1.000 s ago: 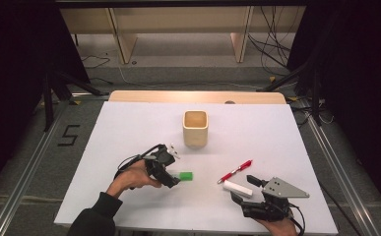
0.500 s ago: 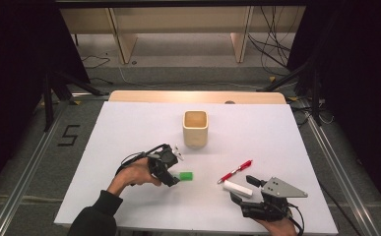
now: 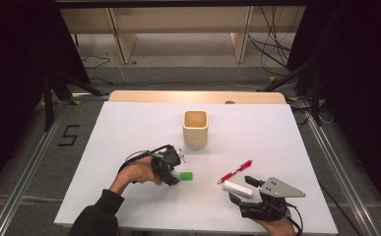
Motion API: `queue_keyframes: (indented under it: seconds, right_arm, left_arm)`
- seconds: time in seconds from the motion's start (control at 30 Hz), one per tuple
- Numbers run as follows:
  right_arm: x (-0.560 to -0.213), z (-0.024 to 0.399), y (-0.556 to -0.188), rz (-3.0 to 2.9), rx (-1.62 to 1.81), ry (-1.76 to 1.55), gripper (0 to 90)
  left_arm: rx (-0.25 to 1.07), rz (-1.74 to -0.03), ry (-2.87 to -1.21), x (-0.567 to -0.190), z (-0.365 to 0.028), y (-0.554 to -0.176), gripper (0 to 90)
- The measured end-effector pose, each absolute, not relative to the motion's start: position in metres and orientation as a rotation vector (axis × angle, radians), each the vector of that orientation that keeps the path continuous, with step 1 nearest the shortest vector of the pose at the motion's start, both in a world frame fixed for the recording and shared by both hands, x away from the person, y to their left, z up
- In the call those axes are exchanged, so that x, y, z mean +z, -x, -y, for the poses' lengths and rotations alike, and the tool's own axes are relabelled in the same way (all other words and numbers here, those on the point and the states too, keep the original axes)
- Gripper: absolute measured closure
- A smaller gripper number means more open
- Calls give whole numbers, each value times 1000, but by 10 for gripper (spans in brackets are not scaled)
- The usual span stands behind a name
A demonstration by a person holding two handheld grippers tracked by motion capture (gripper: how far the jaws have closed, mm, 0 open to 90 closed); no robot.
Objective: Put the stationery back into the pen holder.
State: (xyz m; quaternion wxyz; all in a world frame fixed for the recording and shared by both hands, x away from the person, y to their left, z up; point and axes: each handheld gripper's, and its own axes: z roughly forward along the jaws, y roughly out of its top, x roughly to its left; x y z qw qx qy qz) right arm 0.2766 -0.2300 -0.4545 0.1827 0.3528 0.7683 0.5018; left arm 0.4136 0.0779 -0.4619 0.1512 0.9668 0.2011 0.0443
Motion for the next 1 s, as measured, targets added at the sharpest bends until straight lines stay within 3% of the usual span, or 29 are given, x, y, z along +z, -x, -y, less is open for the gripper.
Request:
queue_keyframes:
  seconds: [0.6,1.0]
  right_arm:
    - [-456,229,-277,-2179,1405,-998,228]
    - [-455,228,-277,-2176,1403,-998,229]
  left_arm:
    - [99,-468,-2847,-460,-70,-411,643]
    - [93,-482,-2840,-459,-71,-412,661]
